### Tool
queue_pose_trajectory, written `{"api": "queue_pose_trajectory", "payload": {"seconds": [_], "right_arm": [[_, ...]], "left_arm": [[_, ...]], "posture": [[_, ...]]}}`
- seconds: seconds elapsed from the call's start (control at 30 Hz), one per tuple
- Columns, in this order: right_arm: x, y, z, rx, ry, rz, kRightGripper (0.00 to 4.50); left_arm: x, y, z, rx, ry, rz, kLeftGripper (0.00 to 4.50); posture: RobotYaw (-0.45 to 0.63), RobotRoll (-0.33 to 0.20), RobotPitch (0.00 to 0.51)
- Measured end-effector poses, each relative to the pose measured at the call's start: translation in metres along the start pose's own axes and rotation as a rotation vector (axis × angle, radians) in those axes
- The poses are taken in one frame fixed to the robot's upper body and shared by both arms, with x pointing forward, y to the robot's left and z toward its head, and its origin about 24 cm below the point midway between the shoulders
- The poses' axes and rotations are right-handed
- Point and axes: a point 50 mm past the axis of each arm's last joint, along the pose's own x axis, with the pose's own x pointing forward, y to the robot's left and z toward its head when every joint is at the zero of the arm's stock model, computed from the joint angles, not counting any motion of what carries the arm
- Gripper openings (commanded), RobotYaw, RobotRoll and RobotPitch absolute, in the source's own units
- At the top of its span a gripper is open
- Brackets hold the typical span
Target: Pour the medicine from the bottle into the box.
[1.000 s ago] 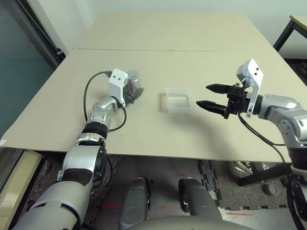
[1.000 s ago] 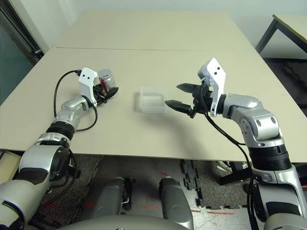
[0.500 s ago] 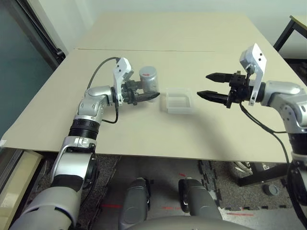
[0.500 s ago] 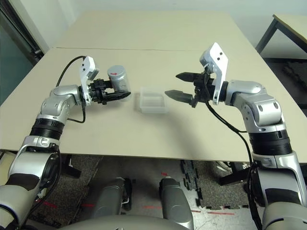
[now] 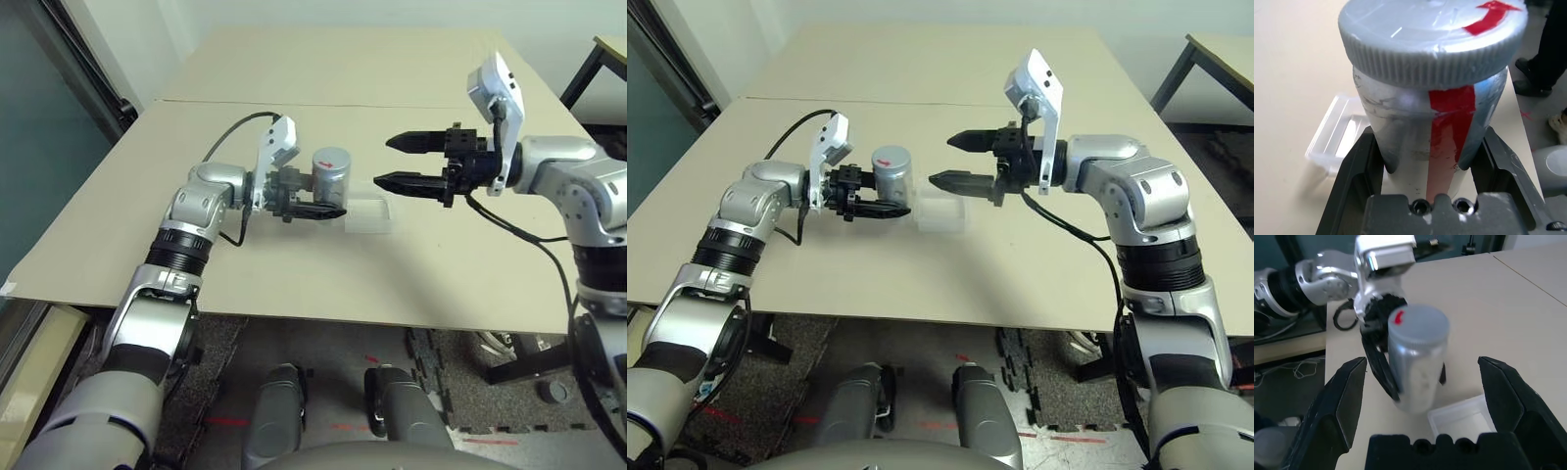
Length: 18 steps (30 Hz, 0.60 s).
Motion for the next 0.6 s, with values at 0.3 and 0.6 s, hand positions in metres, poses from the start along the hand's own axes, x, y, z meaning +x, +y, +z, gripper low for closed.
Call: {"api": "queue_pose_trajectory", "payload": {"seconds": [0.3,0.6], "right_arm": [[0.013,0.003,0.002,-0.004,-0.011,0.004,4.5],[0.027,0.003,0.004,-0.035,-0.012,0.01,4.5]], "left_arm": [[0.007,0.001,-0.003,0.035,0.019,-0.029,2.68],[0.017,0.002,0.003,0.069,0.018,-0.051,2.68]], "posture": [[-0.03,0.0,0.055],[-0.02,0.0,0.051]]}}
